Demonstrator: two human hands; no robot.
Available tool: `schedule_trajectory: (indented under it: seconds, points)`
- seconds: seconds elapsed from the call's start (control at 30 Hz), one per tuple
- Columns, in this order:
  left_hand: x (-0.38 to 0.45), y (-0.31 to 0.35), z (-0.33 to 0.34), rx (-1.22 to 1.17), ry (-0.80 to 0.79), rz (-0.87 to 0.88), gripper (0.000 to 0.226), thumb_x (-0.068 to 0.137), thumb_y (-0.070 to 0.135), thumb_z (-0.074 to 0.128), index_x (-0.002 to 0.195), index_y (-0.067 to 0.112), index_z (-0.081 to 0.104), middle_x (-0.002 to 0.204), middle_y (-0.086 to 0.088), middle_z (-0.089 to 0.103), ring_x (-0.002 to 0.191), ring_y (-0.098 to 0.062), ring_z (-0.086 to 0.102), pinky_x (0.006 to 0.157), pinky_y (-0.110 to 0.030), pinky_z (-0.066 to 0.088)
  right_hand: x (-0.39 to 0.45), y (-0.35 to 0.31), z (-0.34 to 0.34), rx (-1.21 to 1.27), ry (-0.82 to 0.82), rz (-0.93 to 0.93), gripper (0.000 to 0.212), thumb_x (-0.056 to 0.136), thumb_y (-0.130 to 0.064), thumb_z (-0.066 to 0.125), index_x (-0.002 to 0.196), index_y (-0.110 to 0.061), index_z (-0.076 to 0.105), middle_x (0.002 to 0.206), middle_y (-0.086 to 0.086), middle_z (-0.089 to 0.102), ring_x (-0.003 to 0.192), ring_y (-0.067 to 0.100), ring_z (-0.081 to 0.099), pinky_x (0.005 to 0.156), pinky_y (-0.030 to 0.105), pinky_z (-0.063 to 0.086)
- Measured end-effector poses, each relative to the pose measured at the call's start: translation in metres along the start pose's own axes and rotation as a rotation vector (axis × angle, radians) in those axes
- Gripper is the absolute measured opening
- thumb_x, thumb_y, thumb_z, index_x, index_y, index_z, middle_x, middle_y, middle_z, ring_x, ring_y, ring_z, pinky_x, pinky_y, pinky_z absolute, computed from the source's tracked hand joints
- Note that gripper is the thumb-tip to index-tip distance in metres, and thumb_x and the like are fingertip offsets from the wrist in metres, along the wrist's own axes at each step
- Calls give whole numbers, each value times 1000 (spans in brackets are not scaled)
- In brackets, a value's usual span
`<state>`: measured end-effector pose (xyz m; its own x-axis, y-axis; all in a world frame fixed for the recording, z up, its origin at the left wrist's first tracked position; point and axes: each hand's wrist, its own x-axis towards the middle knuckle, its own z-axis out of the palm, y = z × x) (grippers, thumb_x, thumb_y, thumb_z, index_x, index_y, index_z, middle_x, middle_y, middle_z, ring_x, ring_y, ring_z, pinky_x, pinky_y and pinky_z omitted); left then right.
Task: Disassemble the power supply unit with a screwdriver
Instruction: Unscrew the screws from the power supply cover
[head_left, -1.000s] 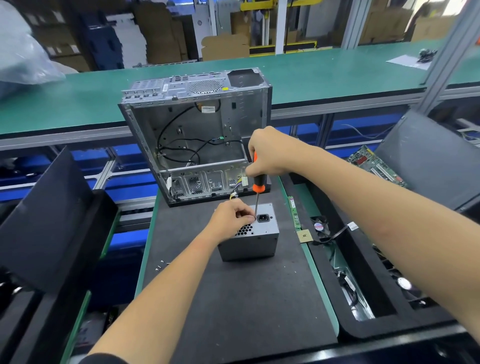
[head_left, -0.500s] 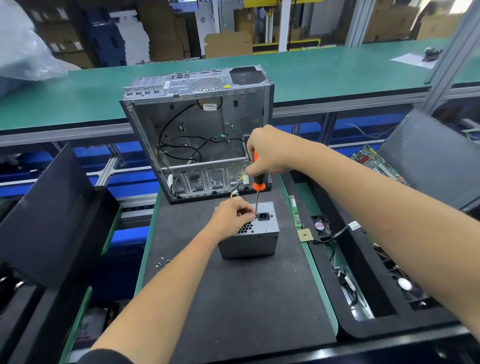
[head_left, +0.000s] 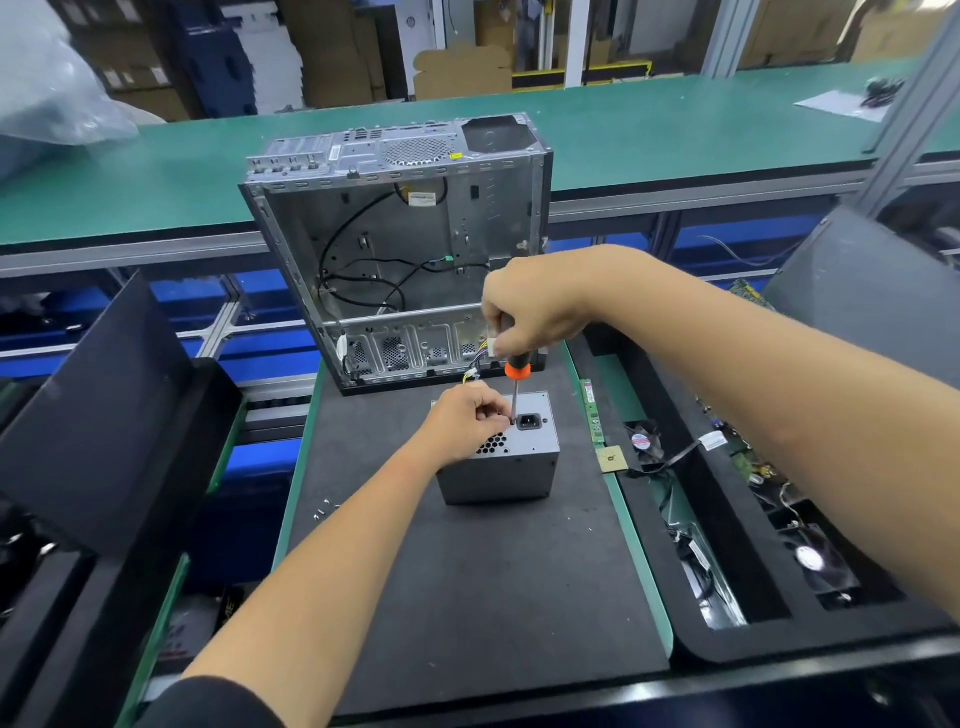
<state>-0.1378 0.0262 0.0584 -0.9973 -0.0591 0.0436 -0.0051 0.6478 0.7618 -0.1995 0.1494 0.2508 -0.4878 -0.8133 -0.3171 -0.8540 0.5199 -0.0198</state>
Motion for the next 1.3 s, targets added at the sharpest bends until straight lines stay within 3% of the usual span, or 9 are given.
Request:
schedule_trajectory:
  seconds: [0.13, 0.37, 0.53, 0.67, 0.97, 1.13, 1.23, 1.27, 1.3]
  points:
    - [3, 1, -2, 13, -38, -3, 14, 82, 5, 66, 78, 18, 67, 73, 12, 49, 58, -2, 42, 61, -10, 36, -1, -9, -4, -108, -61, -124, 5, 85, -19, 68, 89, -16, 71, 78, -9, 65, 70, 5, 55, 60, 25, 42]
    - [6, 9, -3, 84, -86, -35, 24, 82, 3, 64, 67, 21, 58, 67, 8, 49, 50, 5, 44, 53, -3, 33, 2, -11, -9, -142, -76, -117, 31, 79, -7, 70, 106, -22, 66, 84, -6, 63, 83, 20, 68, 67, 30, 52]
    - [12, 9, -2, 80, -143, -83, 29, 84, 4, 62, 63, 23, 55, 63, 1, 52, 50, -4, 38, 51, -10, 35, 0, -1, -1, 94, -22, -32, 26, 80, -33, 75, 90, -13, 60, 70, -1, 70, 47, 13, 68, 49, 21, 45]
    - [14, 11, -3, 80, -170, -95, 30, 84, 1, 59, 64, 23, 55, 55, 11, 45, 49, -2, 38, 50, -4, 33, 3, 2, 0, 67, 11, 163, 71, 90, -69, 39, 71, -4, 59, 47, 8, 65, 41, 23, 65, 53, 28, 47]
    - [16, 10, 0, 87, -166, -137, 23, 86, 3, 60, 71, 20, 54, 60, 6, 47, 54, -4, 42, 51, -8, 36, 0, 4, -6, -127, 86, -131, 10, 79, -21, 70, 89, -18, 68, 85, -3, 64, 80, 18, 56, 64, 28, 44]
    - [15, 8, 3, 101, -133, -120, 23, 85, 4, 61, 70, 20, 54, 69, 8, 47, 58, -4, 43, 63, -19, 39, -1, 2, -6, -17, 0, -53, 25, 91, -44, 57, 88, -19, 60, 76, -6, 65, 67, 19, 68, 72, 31, 51]
    - [15, 7, 3, 92, -142, -118, 19, 86, 4, 61, 74, 19, 56, 68, 10, 46, 58, -3, 44, 59, -15, 37, -3, 0, -7, -263, -36, 108, 27, 104, -43, 24, 106, -17, 16, 69, 5, 53, 50, 21, 58, 59, 33, 45]
    - [16, 7, 2, 89, -150, -118, 22, 86, 4, 61, 72, 20, 55, 66, 10, 47, 57, -3, 44, 59, -15, 37, -1, 0, -4, -353, -17, 91, 36, 106, -33, 26, 83, -32, 53, 72, 8, 56, 59, 23, 57, 58, 35, 45]
    - [17, 7, 1, 90, -159, -114, 25, 85, 4, 61, 70, 22, 54, 65, 10, 47, 57, -3, 43, 59, -15, 38, -2, -1, -2, -366, -3, 68, 33, 105, -27, 30, 79, -12, 43, 79, 10, 61, 71, 26, 60, 64, 38, 49]
